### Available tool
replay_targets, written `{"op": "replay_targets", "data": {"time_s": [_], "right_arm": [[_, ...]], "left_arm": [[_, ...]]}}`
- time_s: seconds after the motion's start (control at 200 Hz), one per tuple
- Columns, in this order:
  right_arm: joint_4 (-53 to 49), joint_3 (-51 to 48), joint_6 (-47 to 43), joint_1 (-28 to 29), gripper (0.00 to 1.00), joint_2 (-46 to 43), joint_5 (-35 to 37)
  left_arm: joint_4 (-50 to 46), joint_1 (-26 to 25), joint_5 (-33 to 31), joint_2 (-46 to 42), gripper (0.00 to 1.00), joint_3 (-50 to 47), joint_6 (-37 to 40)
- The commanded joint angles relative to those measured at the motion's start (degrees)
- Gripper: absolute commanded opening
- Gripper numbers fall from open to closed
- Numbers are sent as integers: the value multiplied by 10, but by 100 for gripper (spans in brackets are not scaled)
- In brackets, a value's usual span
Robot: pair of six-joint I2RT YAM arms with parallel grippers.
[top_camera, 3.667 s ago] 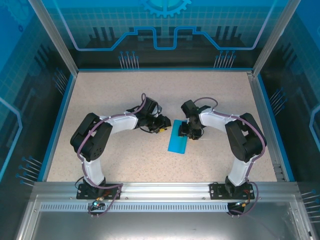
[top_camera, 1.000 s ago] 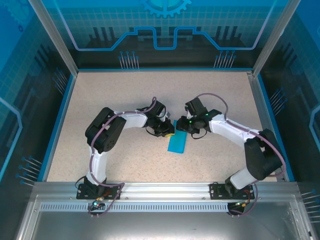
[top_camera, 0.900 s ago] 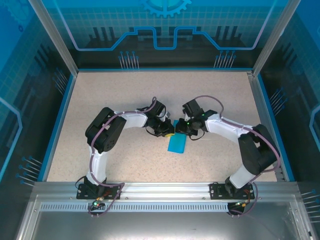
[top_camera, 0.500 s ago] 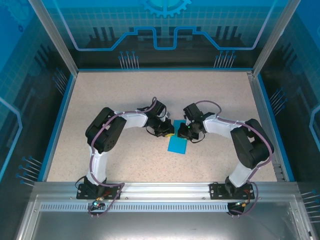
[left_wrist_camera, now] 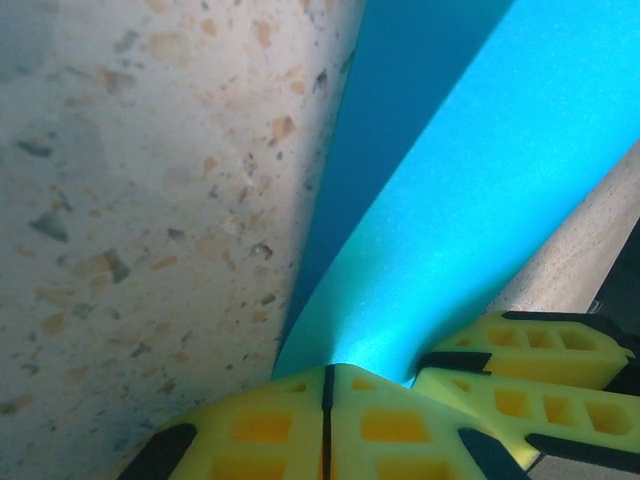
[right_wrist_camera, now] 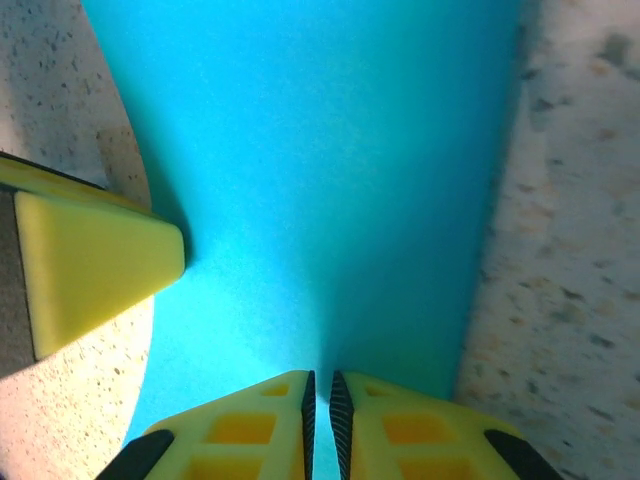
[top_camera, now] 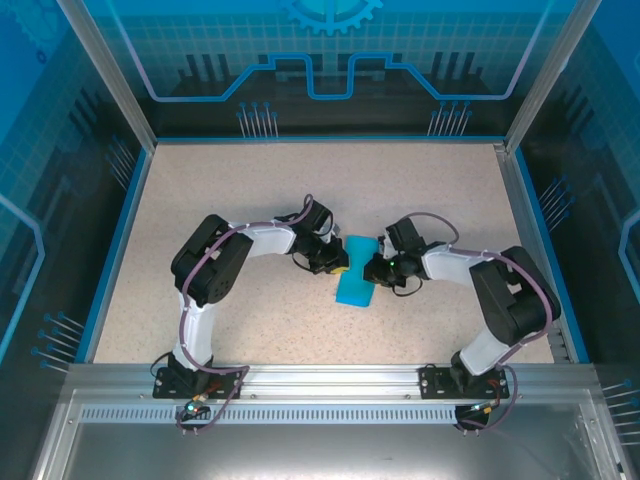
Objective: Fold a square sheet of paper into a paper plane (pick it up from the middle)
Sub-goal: Fold the square sheet of paper in half at the center of the table.
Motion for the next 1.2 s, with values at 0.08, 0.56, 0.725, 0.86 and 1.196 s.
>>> {"op": "replay_targets", "data": {"time_s": [0.08,0.56,0.725,0.86,1.196], "right_arm": [[-28,-65,-30,-55,16,-53,4],[-10,56,-4,25,15,-33,-26],[10,75,3,30,14,23,-31],[13,72,-7,11,13,40,-30],[41,11,-15,-54,13,49,-18]], "left_arm": [[-85,-8,-81,67,9,-50,-12],[-91,-7,-78,63,9,-42,-12],[-92,-8,-78,63,9,-42,-15],[-96,-8,-80,65,9,-41,-15],[-98,-8,-78,70,9,-46,-14]]}}
